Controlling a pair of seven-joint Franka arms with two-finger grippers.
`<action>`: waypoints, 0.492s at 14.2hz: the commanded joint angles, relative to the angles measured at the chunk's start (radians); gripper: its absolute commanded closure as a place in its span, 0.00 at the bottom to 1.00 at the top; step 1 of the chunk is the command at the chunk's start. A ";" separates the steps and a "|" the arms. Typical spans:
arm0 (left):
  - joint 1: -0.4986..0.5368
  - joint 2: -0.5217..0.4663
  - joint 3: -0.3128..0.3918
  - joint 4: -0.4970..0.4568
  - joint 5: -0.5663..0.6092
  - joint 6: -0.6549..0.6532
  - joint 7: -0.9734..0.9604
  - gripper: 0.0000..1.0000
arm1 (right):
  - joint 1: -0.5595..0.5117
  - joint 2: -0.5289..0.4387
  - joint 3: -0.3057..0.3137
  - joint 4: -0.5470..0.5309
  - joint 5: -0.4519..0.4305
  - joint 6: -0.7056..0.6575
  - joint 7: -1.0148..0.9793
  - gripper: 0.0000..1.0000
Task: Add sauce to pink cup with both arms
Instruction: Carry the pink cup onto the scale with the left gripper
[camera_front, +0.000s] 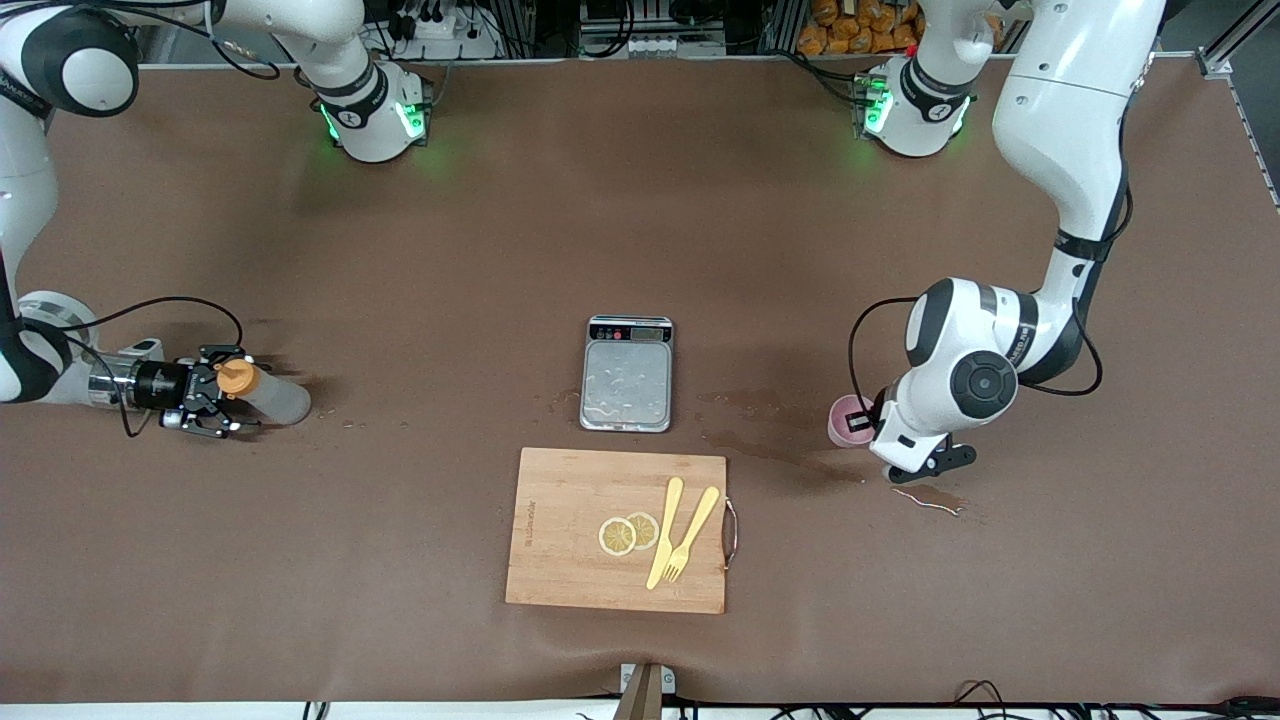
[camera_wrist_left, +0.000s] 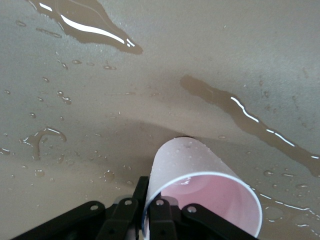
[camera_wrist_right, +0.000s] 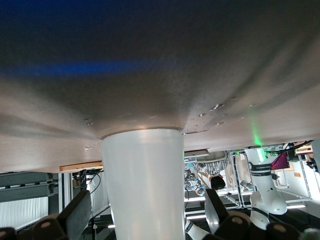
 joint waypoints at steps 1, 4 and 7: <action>-0.007 -0.003 0.009 0.010 0.025 -0.005 -0.018 1.00 | 0.029 0.014 -0.002 0.024 0.021 -0.014 0.001 0.00; -0.006 -0.059 0.006 0.010 0.025 -0.035 -0.082 1.00 | 0.027 0.012 -0.002 0.024 0.021 -0.014 -0.008 0.22; 0.002 -0.131 0.002 0.010 0.016 -0.063 -0.116 1.00 | 0.027 0.012 -0.002 0.024 0.021 -0.014 -0.007 0.48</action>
